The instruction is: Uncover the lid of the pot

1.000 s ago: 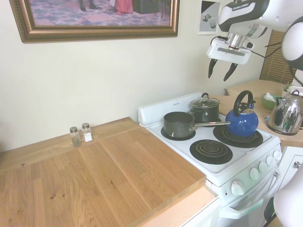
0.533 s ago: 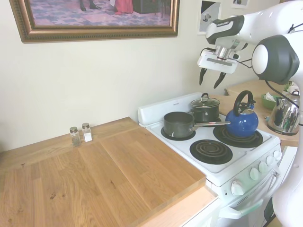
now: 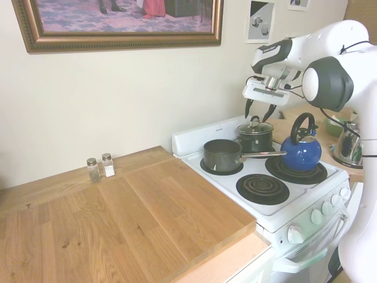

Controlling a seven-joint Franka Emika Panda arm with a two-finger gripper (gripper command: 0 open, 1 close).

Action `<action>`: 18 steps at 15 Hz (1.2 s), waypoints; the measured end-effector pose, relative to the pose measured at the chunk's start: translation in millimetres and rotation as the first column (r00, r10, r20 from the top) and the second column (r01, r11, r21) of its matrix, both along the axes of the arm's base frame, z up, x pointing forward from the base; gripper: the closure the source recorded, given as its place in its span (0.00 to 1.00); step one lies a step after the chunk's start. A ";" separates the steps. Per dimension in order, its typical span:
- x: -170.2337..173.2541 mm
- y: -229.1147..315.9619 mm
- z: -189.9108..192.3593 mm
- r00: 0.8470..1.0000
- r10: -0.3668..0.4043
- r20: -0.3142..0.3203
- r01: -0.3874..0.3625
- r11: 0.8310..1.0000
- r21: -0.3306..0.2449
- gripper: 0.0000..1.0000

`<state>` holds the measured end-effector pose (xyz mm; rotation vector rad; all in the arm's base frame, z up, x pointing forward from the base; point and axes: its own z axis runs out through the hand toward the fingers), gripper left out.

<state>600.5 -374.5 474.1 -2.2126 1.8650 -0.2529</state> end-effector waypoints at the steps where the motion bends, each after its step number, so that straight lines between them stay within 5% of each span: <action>1: 2.9 -0.6 -1.7 1.000 -0.008 0.004 0.008 1.000 -0.005 1.00; 18: 19.1 -9.0 -17.5 0.996 -0.087 0.013 0.087 0.996 -0.015 1.00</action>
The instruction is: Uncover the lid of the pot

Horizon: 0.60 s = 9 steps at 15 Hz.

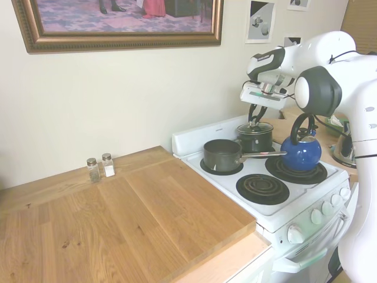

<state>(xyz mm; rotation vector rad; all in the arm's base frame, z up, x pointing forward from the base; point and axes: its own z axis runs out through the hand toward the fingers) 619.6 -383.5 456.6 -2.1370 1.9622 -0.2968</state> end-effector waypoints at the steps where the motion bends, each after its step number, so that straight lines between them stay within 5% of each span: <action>1: 0.1 0.1 0.1 1.000 -0.002 0.002 0.002 1.000 0.002 1.00; 9: -6.9 0.6 4.4 0.999 -0.021 0.030 0.021 1.000 0.013 1.00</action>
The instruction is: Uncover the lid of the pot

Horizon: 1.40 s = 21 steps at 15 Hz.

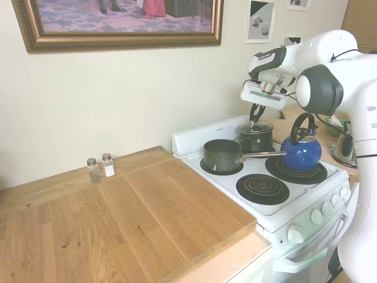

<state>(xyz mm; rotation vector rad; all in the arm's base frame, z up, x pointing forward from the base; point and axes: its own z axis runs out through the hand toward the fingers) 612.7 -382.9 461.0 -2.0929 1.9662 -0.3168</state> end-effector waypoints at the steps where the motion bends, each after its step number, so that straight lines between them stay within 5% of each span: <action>1: -6.3 0.4 3.2 1.000 -0.005 0.016 0.005 1.000 -0.007 1.00; 7: -64.4 34.8 74.8 0.992 0.011 0.127 -0.008 1.000 -0.028 1.00; 10: -84.5 97.0 120.3 0.986 0.085 0.146 -0.069 0.991 -0.115 1.00; 15: -78.1 323.0 141.7 0.972 0.224 0.076 -0.197 0.943 -0.268 1.00; 21: -51.5 502.6 83.5 0.937 0.344 -0.056 -0.342 0.879 -0.333 1.00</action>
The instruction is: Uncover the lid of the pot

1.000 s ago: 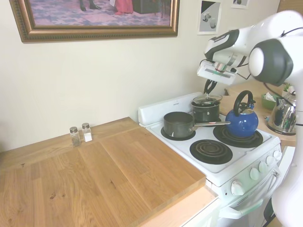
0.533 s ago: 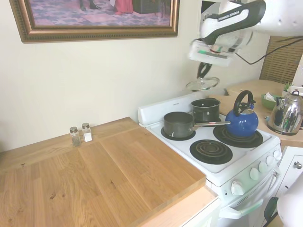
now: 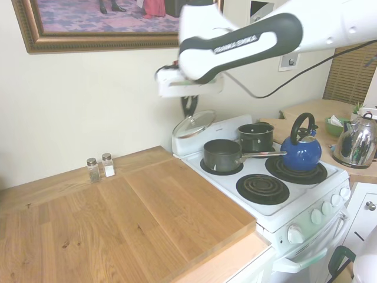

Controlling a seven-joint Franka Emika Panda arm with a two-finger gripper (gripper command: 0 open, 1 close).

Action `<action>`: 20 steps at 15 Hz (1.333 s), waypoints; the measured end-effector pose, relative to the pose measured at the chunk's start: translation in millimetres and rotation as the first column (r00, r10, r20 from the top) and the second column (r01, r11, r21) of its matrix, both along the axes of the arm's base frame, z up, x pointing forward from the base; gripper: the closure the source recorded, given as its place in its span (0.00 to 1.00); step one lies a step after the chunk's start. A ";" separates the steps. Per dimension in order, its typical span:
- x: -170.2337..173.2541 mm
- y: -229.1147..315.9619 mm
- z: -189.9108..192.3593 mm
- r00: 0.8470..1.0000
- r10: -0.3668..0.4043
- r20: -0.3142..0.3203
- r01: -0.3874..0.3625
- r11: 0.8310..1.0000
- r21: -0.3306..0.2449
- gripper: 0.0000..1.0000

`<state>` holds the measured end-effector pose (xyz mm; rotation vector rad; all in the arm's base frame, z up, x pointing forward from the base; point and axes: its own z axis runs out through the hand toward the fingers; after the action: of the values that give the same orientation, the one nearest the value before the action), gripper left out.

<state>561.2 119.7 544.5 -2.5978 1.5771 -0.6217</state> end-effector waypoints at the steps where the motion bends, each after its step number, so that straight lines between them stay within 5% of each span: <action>1: 7.5 22.5 -13.8 1.000 0.016 -0.017 -0.016 1.000 -0.009 1.00; 9: 40.7 74.3 -128.2 0.984 0.051 -0.172 -0.059 0.997 -0.040 1.00; 14: 48.1 73.1 -167.0 0.978 0.059 -0.202 -0.067 0.997 -0.034 1.00; 15: 47.9 73.1 -167.2 0.977 0.063 -0.202 -0.071 0.997 -0.030 0.00; 20: 46.9 69.8 -165.9 0.973 0.086 -0.216 -0.089 0.996 -0.001 0.00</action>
<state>608.1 189.5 378.6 -2.8074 1.5035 -0.3526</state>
